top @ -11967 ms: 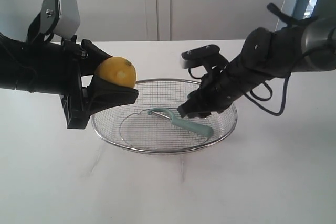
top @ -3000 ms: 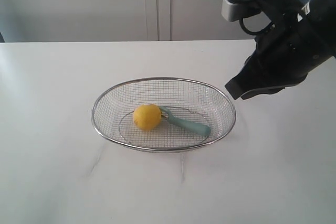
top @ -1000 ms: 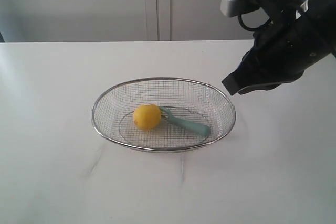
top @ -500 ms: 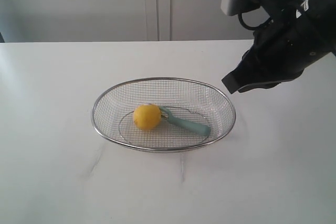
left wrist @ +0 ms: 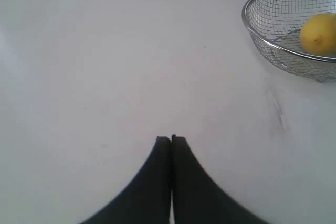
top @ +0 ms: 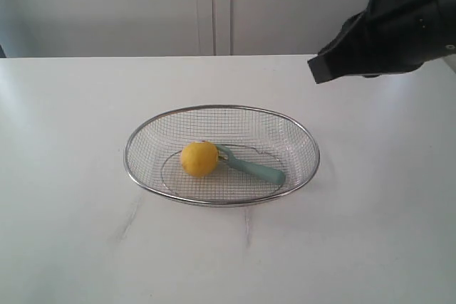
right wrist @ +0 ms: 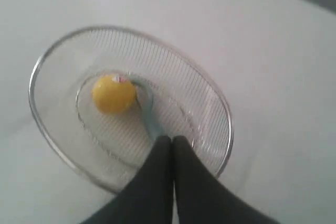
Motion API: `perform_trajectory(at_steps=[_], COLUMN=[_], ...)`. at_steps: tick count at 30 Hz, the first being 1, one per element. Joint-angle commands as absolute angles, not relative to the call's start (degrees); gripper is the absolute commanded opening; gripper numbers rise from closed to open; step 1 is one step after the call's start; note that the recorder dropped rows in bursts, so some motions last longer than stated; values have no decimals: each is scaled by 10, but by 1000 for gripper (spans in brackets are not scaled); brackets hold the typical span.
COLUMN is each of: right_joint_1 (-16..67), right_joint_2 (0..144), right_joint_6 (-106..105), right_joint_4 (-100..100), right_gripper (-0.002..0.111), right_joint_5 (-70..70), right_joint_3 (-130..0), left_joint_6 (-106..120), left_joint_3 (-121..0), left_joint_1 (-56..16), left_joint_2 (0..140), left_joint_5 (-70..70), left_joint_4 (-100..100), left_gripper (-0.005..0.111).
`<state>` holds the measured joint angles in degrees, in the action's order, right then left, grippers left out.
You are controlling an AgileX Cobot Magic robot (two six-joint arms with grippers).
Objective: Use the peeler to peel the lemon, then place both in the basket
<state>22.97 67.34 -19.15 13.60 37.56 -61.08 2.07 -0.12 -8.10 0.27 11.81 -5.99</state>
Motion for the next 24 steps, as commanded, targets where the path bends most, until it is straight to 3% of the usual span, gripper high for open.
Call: perform_trajectory(at_steps=[1,7,14,19,24], right_joint_1=[228,199,68,-24,-40], right_joint_2=[572,417,216,89,0], right_joint_6=[-192,-194,-158,-156,-156], right_joint_4=[157,156,166,166,166], right_gripper=[0,0,0,0,0], right_joint_5=[241,145,115,129,171], right_joint_3=[-501,-315,-140,-71,-39], left_joint_6=[15,15,15,15,15], left_joint_3=[0,0,0,0,0], left_joint_1=[-81,-81,-81,-81,-81], left_joint_2=[0,0,0,0,0], left_joint_5=[120,120,120,120,120], left_joint_4=[-64,-64,-64,-64,-64], left_gripper=[0,0,0,0,0])
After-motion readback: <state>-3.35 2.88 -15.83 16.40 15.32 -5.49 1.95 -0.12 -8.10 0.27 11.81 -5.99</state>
